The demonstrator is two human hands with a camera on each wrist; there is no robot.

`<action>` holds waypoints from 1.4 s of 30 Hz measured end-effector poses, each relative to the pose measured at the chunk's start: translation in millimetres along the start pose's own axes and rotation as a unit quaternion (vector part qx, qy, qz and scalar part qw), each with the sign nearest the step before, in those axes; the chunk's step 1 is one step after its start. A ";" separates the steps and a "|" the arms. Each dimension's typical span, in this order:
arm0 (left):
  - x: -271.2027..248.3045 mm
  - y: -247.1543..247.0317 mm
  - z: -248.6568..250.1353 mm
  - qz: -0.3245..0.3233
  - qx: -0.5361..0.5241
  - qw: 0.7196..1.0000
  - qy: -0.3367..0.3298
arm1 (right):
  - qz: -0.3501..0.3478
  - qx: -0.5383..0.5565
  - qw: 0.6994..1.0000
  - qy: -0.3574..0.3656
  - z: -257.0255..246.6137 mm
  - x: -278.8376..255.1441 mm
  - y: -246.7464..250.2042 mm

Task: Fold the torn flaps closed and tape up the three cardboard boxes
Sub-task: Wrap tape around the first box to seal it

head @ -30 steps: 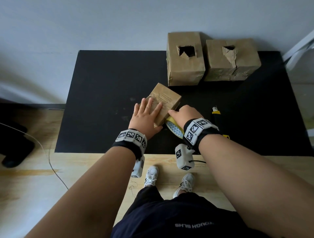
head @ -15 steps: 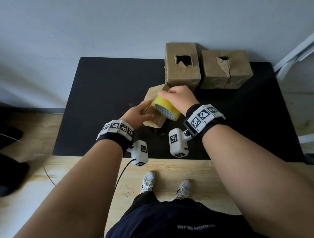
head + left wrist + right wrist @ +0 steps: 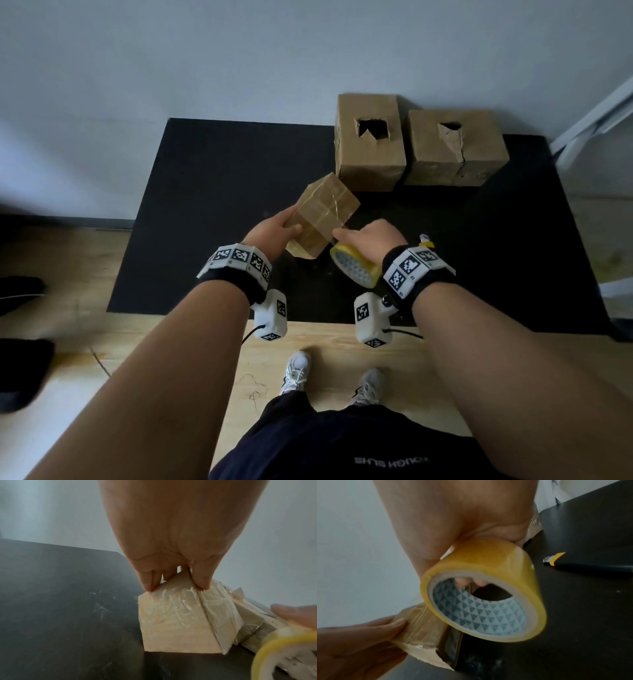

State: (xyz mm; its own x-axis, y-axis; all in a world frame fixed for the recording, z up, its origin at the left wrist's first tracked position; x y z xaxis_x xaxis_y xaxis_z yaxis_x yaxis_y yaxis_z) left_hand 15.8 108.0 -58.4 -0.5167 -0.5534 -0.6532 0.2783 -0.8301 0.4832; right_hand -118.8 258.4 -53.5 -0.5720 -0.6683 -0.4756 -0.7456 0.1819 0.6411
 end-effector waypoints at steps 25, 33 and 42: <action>2.7 -2.2 10.8 0.154 0.304 0.933 -0.117 | 0.009 -0.074 0.997 0.013 -16.8 37.1 -24.7; 0.2 -15.2 0.3 0.131 0.386 0.908 -0.099 | 0.004 -0.070 0.997 0.023 -20.7 37.8 -31.6; 0.1 -0.9 6.9 0.127 0.327 0.935 -0.051 | -0.010 -0.081 0.996 0.045 -30.5 35.6 -27.6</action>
State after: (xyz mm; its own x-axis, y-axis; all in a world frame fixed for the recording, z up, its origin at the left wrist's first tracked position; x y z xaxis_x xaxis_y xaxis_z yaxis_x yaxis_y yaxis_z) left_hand 9.9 109.2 -54.8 -0.5852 -0.6905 -0.4252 -0.1343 -0.4346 0.8906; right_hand -108.2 207.6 -69.7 -0.5194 -0.7337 -0.4382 -0.6878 0.0546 0.7239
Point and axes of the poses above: each hand's wrist, its own x-axis towards the middle knuckle, its own y-axis out of the back of the hand, z = x × y, the point moved 8 cm from there along x, towards the middle knuckle, and after that the axes turned 12 degrees about y, right-handed, at the moved point
